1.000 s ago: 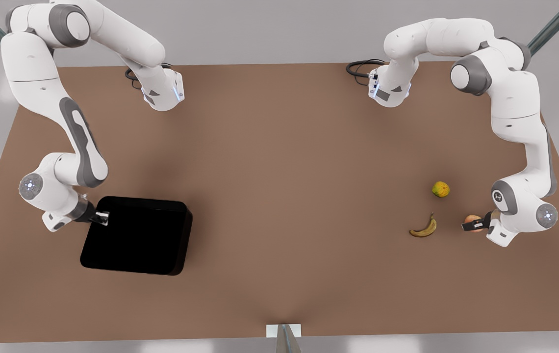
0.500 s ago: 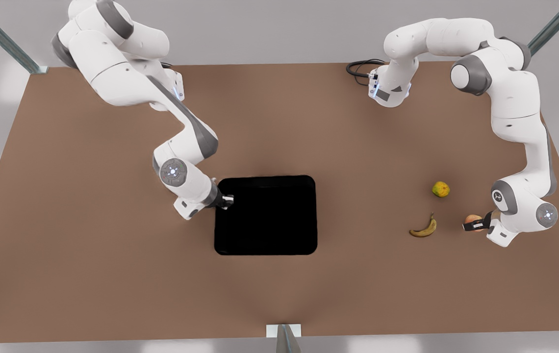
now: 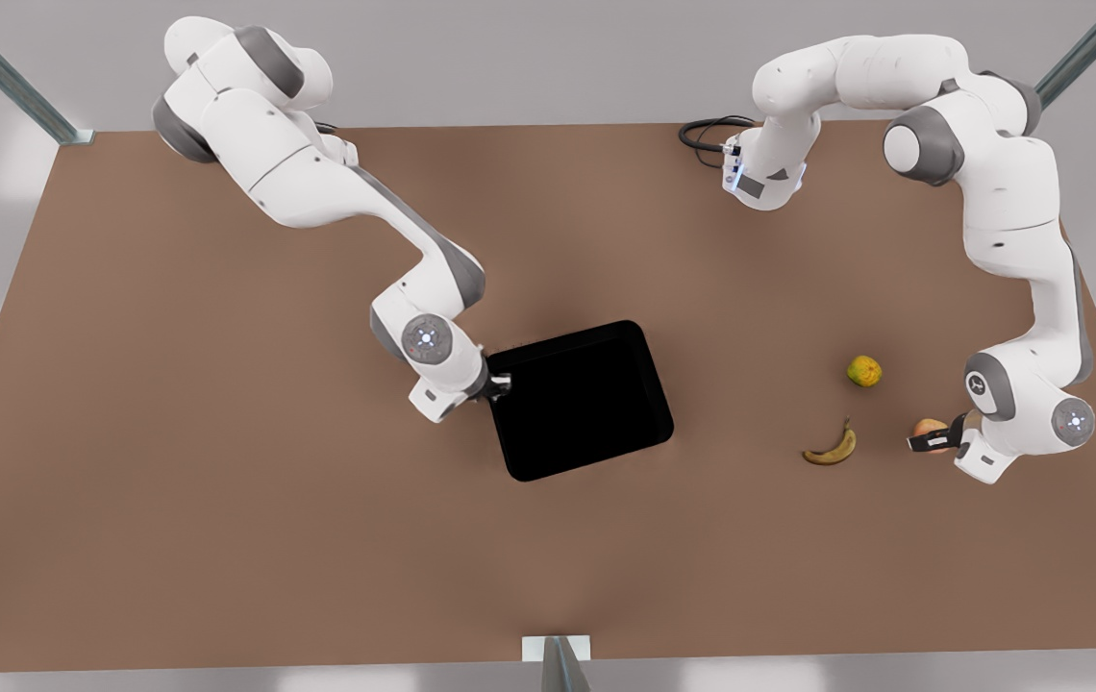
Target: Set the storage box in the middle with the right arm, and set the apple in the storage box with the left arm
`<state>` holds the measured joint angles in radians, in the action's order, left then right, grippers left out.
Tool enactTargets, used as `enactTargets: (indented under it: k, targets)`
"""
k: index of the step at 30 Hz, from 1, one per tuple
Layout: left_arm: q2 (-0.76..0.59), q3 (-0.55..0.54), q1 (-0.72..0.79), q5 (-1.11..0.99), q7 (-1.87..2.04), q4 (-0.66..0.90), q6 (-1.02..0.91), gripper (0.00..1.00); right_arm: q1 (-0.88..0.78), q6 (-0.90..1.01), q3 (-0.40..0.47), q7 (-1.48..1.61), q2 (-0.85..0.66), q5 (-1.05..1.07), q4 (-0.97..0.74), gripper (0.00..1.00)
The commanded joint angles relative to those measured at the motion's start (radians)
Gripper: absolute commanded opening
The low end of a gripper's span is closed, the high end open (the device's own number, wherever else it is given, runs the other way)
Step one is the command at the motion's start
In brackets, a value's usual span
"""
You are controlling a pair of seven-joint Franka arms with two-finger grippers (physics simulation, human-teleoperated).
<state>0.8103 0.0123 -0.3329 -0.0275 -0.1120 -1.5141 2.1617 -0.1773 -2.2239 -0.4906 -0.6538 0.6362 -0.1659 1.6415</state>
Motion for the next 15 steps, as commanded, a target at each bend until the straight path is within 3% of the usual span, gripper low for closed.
enactTargets:
  k: [1,4,5,7,8,10,15]
  targets:
    - [0.000,0.000,0.000,0.008,-0.001,0.000,0.000,0.79,0.001,0.003,0.001,0.003,-0.004,0.008,0.000,1.00]
    - [-0.013,0.000,0.002,0.008,0.000,-0.003,-0.008,0.78,0.048,0.119,0.001,0.009,-0.021,0.005,-0.077,1.00]
    - [-0.023,-0.002,0.005,0.008,0.006,-0.003,-0.028,0.78,0.097,0.164,0.000,0.037,-0.062,0.005,-0.081,1.00]
    - [-0.075,-0.002,0.031,0.009,0.015,-0.015,-0.077,0.78,0.228,0.437,0.003,0.166,-0.187,0.006,-0.183,1.00]
    - [-0.125,-0.002,0.058,0.009,0.018,-0.018,-0.135,0.78,0.282,0.497,0.038,0.313,-0.283,0.009,-0.160,1.00]
    - [-0.200,-0.002,0.161,0.009,0.100,-0.028,-0.200,0.78,0.401,0.516,0.086,0.451,-0.398,0.014,-0.087,1.00]
    - [-0.280,-0.080,0.497,0.008,0.512,-0.023,-0.253,0.79,0.496,0.570,0.099,0.465,-0.392,0.017,-0.109,1.00]
